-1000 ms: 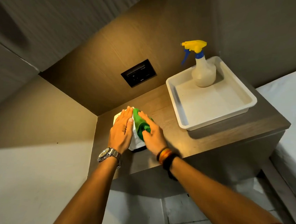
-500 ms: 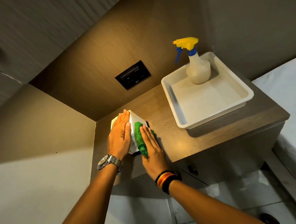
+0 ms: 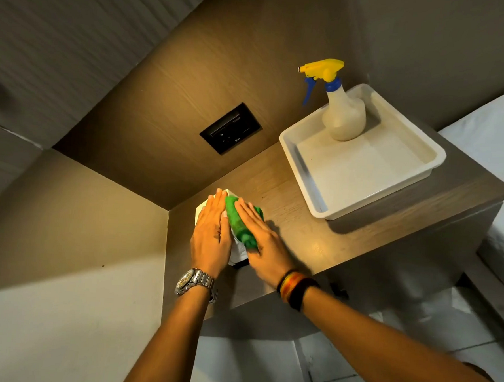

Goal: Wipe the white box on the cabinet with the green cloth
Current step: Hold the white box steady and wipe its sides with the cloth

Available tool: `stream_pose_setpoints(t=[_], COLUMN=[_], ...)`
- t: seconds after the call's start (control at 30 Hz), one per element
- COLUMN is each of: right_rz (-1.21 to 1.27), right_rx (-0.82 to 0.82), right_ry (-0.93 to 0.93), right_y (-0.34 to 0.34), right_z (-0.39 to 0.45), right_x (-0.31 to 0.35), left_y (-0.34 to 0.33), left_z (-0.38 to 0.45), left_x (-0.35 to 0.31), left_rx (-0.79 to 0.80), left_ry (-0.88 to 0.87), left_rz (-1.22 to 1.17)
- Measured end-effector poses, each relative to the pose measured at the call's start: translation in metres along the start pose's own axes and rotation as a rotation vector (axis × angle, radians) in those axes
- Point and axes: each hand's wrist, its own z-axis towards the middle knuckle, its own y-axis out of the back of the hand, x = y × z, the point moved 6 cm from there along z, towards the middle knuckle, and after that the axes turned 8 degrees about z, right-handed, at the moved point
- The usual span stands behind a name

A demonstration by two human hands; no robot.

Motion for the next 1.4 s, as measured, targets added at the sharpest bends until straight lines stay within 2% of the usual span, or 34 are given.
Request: stream_pose_setpoints(t=[0.1, 0.2, 0.4, 0.63, 0.73, 0.9, 1.0, 1.1, 1.23, 1.4], right_rz=[-0.109, -0.148, 0.118, 0.078, 0.062, 0.139, 0.175, 0.206, 0.067, -0.072], right_rx=[-0.016, 0.027, 0.083, 0.103, 0.084, 0.043, 0.053, 0.075, 0.122, 0.205], right_ry=[0.021, -0.057, -0.186, -0.06, -0.146, -0.307, -0.268, -0.191, -0.088, -0.09], right_y=[-0.001, 0.003, 0.013, 0.006, 0.011, 0.016, 0.014, 0.009, 0.015, 0.052], right_z=[-0.024, -0.002, 0.06, -0.004, -0.01, 0.054, 0.071, 0.049, -0.002, -0.033], right_x=[-0.009, -0.027, -0.033, -0.015, -0.03, -0.031, -0.017, -0.003, 0.009, 0.02], left_y=[0.001, 0.001, 0.001, 0.002, 0.0, -0.001, -0.001, 0.0, 0.002, 0.01], left_z=[-0.001, -0.001, -0.001, -0.001, 0.0, 0.001, 0.0, -0.001, -0.001, -0.003], left_x=[0.001, 0.002, -0.003, -0.004, -0.001, -0.001, -0.002, -0.003, -0.003, -0.012], left_rx=[-0.001, -0.012, -0.035, -0.034, -0.06, -0.064, -0.07, -0.072, -0.034, 0.037], left_ry=[0.011, 0.028, 0.028, 0.005, 0.016, 0.006, 0.02, 0.024, -0.006, 0.006], left_rz=[-0.014, -0.026, -0.006, 0.0, -0.005, 0.039, 0.038, 0.036, 0.044, 0.034])
